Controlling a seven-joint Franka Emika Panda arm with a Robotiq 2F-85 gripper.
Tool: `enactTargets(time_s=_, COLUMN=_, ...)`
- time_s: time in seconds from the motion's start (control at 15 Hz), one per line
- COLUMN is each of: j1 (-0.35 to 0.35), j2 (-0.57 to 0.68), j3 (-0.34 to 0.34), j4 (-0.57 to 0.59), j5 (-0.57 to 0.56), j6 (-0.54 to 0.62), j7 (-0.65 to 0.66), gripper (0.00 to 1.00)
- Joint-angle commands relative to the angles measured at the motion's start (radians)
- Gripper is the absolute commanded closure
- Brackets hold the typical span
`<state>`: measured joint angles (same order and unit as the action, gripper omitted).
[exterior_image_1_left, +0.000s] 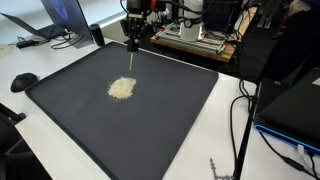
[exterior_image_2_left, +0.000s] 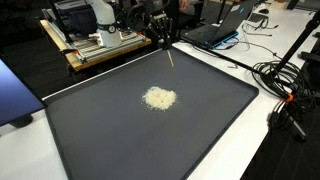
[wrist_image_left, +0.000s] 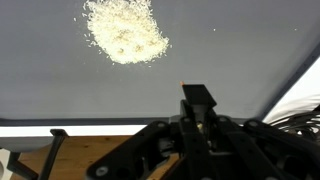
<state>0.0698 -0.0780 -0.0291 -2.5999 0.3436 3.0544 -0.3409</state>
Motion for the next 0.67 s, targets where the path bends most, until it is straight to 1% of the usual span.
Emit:
enactTargets(time_s=0.0, j1=-0.010, j2=-0.071, j3=-0.072, j4=0.026, j5=0.076, j6=-0.144, j7=-0.111, gripper=0.97)
enactTargets(time_s=0.2, j1=-0.042, j2=-0.067, j3=-0.128, j4=0.082, j5=0.048, j6=-0.263, j7=-0.143, gripper=0.97)
enactTargets(time_s=0.47, j1=-0.060, j2=-0.026, j3=-0.193, j4=0.184, j5=0.065, j6=-0.439, j7=-0.201, gripper=0.97)
enactTargets(time_s=0.6, j1=-0.082, j2=-0.002, j3=-0.200, j4=0.233, j5=0.072, j6=-0.516, j7=-0.217, gripper=0.97)
